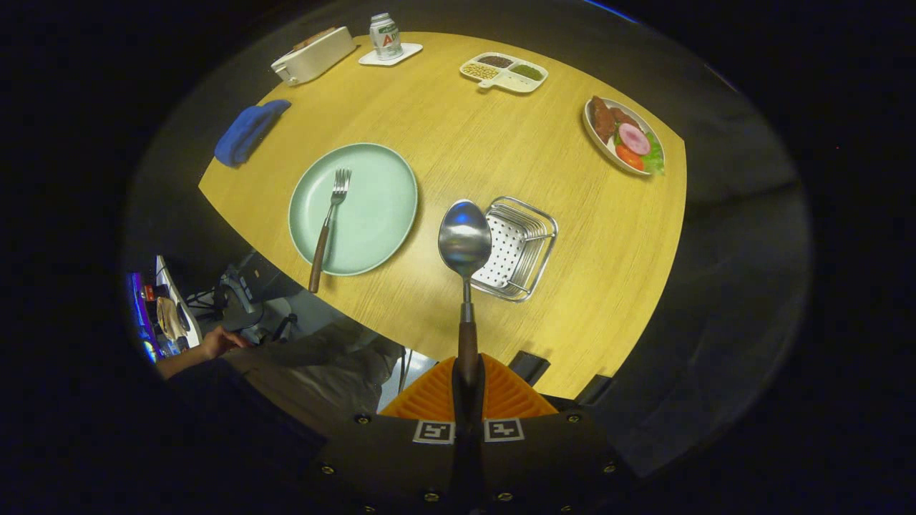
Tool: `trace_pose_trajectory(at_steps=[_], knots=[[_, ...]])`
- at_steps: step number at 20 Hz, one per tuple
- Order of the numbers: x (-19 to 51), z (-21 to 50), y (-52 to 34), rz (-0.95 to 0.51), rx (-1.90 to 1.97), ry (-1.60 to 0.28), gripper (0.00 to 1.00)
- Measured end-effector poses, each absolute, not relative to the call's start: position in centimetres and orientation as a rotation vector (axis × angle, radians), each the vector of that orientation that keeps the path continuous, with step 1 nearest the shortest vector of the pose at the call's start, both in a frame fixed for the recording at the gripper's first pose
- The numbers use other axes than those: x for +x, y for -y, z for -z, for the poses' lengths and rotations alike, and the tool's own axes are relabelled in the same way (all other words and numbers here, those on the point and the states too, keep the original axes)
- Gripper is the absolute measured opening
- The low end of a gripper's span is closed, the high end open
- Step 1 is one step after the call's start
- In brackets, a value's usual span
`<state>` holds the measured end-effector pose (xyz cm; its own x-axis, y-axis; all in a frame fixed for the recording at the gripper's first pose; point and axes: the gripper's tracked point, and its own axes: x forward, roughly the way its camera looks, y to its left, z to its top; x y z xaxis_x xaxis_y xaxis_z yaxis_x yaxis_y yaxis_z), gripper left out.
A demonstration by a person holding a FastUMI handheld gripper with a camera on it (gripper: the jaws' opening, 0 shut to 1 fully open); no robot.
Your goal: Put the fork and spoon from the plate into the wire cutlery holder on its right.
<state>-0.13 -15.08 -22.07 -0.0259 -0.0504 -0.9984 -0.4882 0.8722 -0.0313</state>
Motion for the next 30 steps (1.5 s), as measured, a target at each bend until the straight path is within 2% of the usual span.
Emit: trace_pose_trajectory(at_steps=[8, 21, 26, 27, 30], knots=[[0.7, 23.4, 18.2, -0.341, -0.475, -1.701, 0.01], [3.5, 27.6, 17.6, -0.366, -0.531, -1.910, 0.01], [4.7, 28.9, 17.7, -0.310, -0.471, -1.957, 0.01], [4.9, 29.0, 17.3, -0.301, -0.438, -1.963, 0.06], [6.0, 28.9, 17.1, -0.296, -0.403, -1.930, 0.11]])
